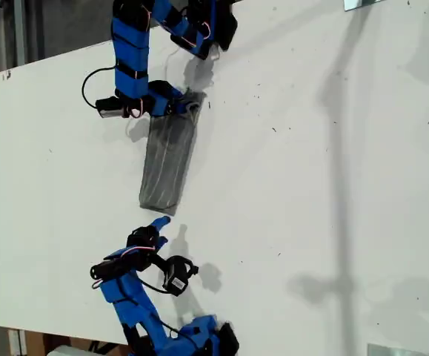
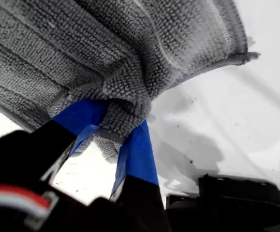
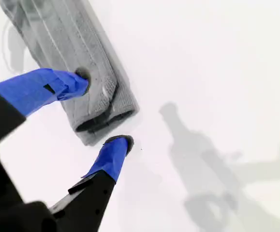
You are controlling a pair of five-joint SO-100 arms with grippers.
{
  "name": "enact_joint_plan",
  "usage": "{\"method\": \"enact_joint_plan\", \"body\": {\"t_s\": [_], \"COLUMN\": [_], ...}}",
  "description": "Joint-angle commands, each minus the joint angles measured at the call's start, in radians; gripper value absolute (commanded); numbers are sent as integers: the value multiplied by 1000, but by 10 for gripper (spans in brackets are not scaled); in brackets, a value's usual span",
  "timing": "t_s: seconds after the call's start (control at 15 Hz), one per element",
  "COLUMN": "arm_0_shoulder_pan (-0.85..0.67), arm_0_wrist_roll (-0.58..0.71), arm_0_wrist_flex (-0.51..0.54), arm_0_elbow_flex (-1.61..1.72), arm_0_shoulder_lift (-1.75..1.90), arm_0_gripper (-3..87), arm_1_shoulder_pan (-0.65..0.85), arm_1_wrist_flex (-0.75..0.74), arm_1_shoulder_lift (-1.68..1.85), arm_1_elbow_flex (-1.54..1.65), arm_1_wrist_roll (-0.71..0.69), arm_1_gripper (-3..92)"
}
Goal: Grasp corners of a square towel and fold twice.
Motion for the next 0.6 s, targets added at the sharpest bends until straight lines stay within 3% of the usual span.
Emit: {"method": "enact_joint_plan", "body": {"t_s": [0.0,0.13,0.33,0.53], "arm_0_shoulder_pan": [-126,-235,-221,-155], "arm_0_wrist_roll": [-106,-170,-305,-411], "arm_0_wrist_flex": [14,-72,-236,-272], "arm_0_elbow_flex": [118,494,1034,1342], "arm_0_shoulder_lift": [264,653,1172,1539], "arm_0_gripper": [226,225,224,222], "arm_1_shoulder_pan": [-37,-51,-58,-87], "arm_1_wrist_flex": [46,69,101,202], "arm_1_shoulder_lift": [138,190,304,580], "arm_1_elbow_flex": [15,18,41,80], "arm_1_wrist_roll": [38,49,80,166], "arm_1_gripper": [-1,-1,-1,-2]}}
